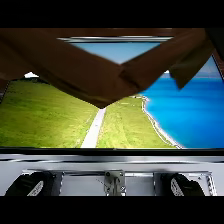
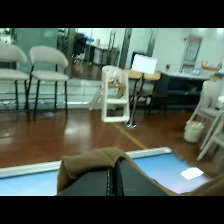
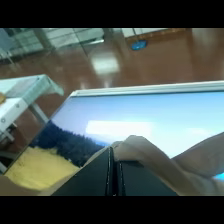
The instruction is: Fold the shirts.
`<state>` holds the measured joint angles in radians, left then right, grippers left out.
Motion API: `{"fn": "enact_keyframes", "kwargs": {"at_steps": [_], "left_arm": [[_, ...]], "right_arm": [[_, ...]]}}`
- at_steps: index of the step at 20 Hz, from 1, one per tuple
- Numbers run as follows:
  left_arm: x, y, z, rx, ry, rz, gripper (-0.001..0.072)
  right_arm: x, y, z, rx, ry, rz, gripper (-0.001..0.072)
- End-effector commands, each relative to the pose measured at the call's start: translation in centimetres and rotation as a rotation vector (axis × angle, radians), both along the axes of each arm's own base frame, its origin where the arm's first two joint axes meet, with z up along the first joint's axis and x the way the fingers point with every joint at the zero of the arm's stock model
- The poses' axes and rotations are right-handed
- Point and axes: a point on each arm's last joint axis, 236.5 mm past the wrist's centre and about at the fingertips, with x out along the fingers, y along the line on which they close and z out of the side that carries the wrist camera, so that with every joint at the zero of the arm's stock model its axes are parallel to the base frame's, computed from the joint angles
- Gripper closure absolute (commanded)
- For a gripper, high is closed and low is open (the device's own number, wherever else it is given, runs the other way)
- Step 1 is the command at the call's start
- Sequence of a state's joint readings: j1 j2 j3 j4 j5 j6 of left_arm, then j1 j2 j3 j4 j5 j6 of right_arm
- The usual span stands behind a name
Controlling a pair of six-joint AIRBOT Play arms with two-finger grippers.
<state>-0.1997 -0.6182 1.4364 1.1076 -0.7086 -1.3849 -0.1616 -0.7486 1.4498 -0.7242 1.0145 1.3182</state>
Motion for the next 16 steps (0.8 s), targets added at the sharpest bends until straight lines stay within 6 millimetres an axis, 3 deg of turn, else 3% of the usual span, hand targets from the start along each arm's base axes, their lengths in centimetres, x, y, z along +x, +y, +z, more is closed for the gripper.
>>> {"fn": "enact_keyframes", "kwargs": {"at_steps": [1, 5, 8, 10, 12, 14, 16], "left_arm": [[0.3, 1.7, -4.7, 0.150, 0.159, 0.075, 0.0666], [0.5, 3.1, -8.9, 0.274, 0.298, 0.118, 0.0667], [1.2, 3.0, -13.9, 0.304, 0.443, 0.102, 0.0666], [2.0, 2.7, -20.0, 0.296, 0.611, 0.085, 0.0666], [2.1, 2.0, -27.6, 0.269, 0.807, 0.058, 0.0666], [1.3, 0.5, -33.9, 0.177, 0.978, 0.016, 0.0666], [0.7, -1.5, -38.3, 0.061, 1.079, -0.039, 0.0666]], "right_arm": [[-2.1, 0.7, -1.3, -0.058, 0.066, 0.029, 0.0637], [-1.6, -1.2, -3.6, -0.158, 0.122, -0.036, 0.0637], [1.3, -3.3, -4.1, -0.177, 0.117, -0.119, 0.0637], [4.6, -3.7, -5.9, -0.145, 0.170, -0.116, 0.0637], [8.6, -3.3, -9.3, -0.083, 0.263, -0.072, 0.0637], [12.6, -2.3, -13.4, 0.001, 0.362, 0.003, 0.0637], [16.6, -1.0, -18.9, 0.071, 0.479, 0.043, 0.0637]]}}
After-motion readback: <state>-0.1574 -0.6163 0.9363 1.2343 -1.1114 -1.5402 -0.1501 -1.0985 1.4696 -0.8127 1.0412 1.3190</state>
